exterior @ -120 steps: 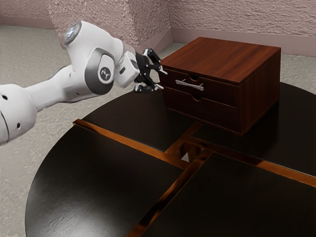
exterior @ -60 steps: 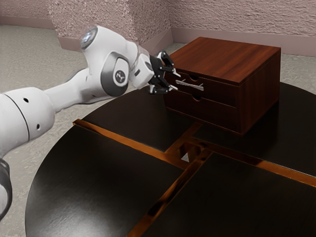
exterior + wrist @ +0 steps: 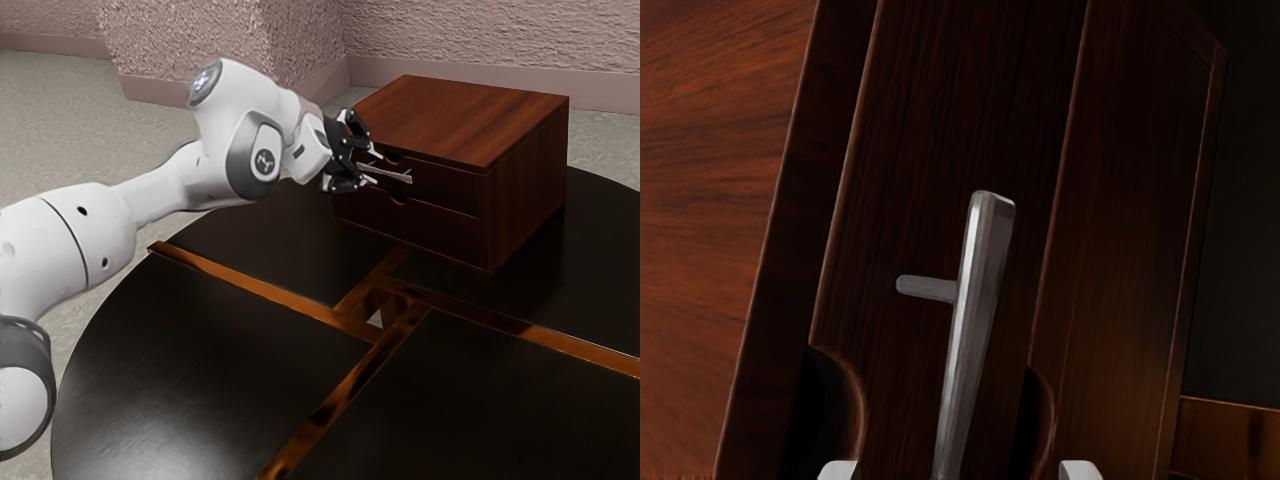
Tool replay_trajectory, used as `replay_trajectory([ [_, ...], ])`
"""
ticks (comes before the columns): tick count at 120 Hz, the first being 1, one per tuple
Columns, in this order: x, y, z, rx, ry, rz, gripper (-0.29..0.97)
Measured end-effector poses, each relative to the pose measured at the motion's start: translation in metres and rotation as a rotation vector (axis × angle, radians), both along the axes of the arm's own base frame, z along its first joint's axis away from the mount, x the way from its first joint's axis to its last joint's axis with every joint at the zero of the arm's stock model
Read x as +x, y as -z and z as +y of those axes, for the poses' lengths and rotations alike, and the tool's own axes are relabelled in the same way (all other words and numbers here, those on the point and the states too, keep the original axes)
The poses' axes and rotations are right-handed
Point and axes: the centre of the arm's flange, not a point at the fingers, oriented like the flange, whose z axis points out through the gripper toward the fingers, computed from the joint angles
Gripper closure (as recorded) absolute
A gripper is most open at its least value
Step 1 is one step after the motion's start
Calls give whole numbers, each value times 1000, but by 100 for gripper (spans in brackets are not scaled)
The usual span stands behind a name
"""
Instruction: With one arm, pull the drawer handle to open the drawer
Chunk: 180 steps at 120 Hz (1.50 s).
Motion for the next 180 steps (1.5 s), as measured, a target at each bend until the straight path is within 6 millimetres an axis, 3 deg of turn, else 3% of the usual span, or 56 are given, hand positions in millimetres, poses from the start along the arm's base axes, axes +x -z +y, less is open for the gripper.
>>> replay_trajectory([
  [78, 6, 11, -7, -11, 1, 10, 53],
  [142, 3, 8, -9, 62, 16, 17, 70],
  [180, -2, 9, -13, 77, 25, 37, 68],
])
